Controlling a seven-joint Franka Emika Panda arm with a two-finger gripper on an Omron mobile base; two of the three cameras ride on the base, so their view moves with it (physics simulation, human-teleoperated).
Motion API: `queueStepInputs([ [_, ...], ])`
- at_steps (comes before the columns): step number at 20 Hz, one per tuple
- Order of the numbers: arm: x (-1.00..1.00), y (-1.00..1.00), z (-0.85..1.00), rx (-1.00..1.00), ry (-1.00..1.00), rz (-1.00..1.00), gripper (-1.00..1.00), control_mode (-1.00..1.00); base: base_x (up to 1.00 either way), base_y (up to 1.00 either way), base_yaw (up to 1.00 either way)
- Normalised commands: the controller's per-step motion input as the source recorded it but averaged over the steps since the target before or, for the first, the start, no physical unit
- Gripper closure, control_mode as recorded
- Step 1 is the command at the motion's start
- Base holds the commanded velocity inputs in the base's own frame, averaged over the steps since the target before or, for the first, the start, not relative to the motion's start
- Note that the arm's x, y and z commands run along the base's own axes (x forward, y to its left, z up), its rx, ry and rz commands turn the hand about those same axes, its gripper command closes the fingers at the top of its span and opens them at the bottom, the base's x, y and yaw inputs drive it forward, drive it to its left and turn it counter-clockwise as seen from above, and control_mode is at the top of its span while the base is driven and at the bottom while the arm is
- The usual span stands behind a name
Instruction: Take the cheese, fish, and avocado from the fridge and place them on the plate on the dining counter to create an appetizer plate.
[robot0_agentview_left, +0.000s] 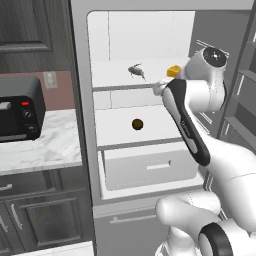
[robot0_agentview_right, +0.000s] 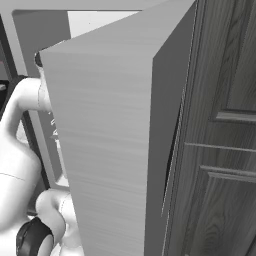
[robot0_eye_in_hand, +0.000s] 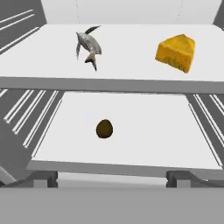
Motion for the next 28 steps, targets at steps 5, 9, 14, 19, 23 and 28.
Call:
queueStepInputs([
  [5,0.41,0.2,0.33,0.0,-0.16,0.0,-1.0,-1.0,0.0,0.0,0.0],
  [9,0.49,0.24,0.18,0.0,-0.08,0.0,-1.0,-1.0,0.0,0.0,0.0],
  [14,0.5,0.15,0.01,0.0,0.0,0.0,-1.0,-1.0,0.0,0.0,0.0],
  [19,0.6,0.07,0.0,0.0,0.01,0.02,-1.0,-1.0,0.0,0.0,0.0],
  [23,0.67,0.03,0.0,0.0,0.03,0.01,-1.0,-1.0,0.0,0.0,0.0],
  [28,0.64,0.0,-0.02,0.0,0.01,0.01,-1.0,-1.0,0.0,0.0,0.0],
])
